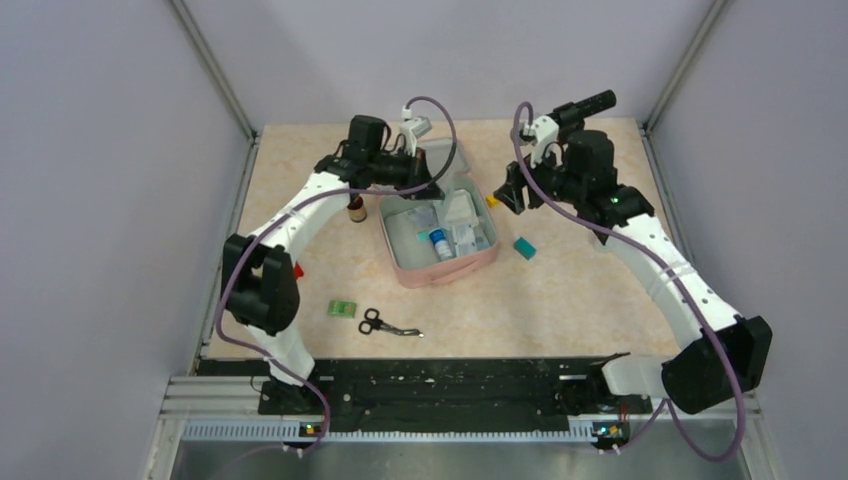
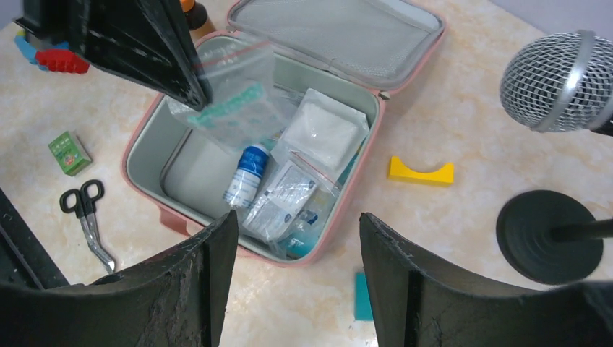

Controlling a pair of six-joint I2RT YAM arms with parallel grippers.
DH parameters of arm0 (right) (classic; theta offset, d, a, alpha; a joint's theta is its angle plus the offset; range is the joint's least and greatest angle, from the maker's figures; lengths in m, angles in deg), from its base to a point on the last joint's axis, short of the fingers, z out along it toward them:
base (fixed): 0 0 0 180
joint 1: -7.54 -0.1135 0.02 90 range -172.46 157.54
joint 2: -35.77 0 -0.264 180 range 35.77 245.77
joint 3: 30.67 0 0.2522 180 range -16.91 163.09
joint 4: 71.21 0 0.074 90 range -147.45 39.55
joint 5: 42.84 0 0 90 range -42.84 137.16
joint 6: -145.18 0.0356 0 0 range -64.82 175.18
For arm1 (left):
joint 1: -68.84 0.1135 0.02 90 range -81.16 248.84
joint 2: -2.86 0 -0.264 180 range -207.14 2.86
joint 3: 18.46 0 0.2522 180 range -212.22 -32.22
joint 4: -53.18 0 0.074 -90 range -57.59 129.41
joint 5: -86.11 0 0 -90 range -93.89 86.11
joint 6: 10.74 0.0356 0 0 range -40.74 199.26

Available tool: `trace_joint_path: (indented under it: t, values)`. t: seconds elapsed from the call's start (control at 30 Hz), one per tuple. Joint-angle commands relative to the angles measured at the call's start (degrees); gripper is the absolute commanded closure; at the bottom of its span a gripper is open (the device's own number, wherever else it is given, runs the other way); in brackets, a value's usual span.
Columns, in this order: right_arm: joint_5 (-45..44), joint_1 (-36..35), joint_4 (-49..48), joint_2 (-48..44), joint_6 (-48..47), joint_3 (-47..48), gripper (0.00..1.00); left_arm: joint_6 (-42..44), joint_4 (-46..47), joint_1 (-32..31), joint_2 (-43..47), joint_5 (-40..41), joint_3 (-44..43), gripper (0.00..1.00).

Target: Organize the medicine kit

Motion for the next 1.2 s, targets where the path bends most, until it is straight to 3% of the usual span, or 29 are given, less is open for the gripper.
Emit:
trace_joint_path:
  t: [0.0,0.23,0.37,0.5,0.83,0.93,1.07,1.17]
  values:
    - [-1.4,1.7,3.2,-4.5,-1.1,-1.2,0.38,9.0,-5.3,-2.7,-3.5,-7.0,-6.5,1.00]
    - [-1.9,3.0,3.3,-6.8,-1.4,-3.2,0.38,21.6,-22.8,-4.8,-10.5,-9.4,-12.6,1.00]
    - [-1.5,3.7,2.5,-7.7,-1.1,-4.3,0.38,25.4,-24.1,-5.0,-12.1,-4.3,-11.3,1.00]
    - [-1.0,3.8,1.7,-7.8,-0.4,-5.4,0.38,30.4,-26.0,-5.1,-16.8,2.4,-16.0,0.98]
    - [-1.7,4.4,2.8,-9.3,-0.9,-7.0,0.38,27.0,-19.2,-5.0,-21.8,12.7,-23.6,0.93]
    - [-2.0,4.7,3.3,-10.0,-1.0,-7.7,0.38,25.7,-18.3,-5.1,-22.7,14.5,-23.4,0.83]
    - [-2.6,5.2,4.0,-10.6,-1.7,-8.3,0.38,23.1,-16.5,-5.2,-22.9,18.5,-23.5,0.58]
    - [-3.7,6.0,4.5,-10.9,-2.5,-8.4,0.37,21.4,-14.8,-5.4,-21.6,23.7,-24.1,0.48]
